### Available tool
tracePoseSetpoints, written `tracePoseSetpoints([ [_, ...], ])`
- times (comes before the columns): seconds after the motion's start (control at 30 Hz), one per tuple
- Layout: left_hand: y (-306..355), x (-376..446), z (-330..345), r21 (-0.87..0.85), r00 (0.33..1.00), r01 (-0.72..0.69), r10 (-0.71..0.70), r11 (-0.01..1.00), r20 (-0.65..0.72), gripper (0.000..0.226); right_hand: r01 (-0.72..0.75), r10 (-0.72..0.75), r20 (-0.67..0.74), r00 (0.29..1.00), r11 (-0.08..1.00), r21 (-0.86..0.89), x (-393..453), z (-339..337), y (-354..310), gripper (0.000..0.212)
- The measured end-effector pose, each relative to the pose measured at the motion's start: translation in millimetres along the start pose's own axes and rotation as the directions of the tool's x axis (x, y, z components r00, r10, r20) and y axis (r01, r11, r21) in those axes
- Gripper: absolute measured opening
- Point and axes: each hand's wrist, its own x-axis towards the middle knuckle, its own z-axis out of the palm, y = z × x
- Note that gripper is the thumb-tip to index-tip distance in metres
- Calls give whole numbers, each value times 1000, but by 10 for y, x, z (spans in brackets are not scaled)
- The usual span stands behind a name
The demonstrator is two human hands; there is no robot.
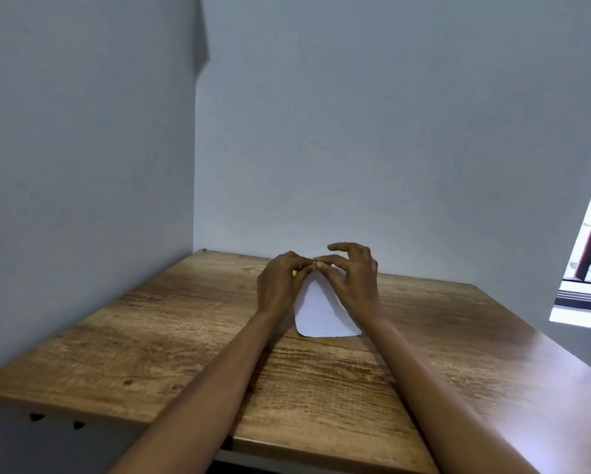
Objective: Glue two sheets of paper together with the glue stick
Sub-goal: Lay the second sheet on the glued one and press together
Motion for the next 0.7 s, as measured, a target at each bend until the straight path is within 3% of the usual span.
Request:
tracePoseSetpoints([
  [0.13, -11, 19, -10, -57, 1000, 16, -17, 998, -13, 17, -45, 44, -11, 999, 999, -28, 14, -10, 70, 13],
  [0.27, -29, 47, -39, -135, 992, 115, -121, 984, -42, 20, -105, 105, -14, 994, 993, -52, 0, -78, 224, 10],
  [0.43, -49, 60, -110, -244, 974, 192, -216, 951, -73, 19, -279, 279, -4, 960, 960, -22, -24, -167, 415, 12],
  [0.5, -62, 58, -120, -321, 958, 243, -279, 915, -70, 14, -334, 335, -7, 942, 941, 52, -47, -197, 466, 14],
  [0.63, -72, 82, -123, -369, 927, 349, -376, 861, 0, 12, -423, 410, 126, 903, 804, 418, -68, -211, 385, 24],
  [0.7, -64, 84, -117, -354, 932, 350, -361, 867, 38, 14, -428, 383, 193, 904, 798, 423, -67, -161, 322, 18],
])
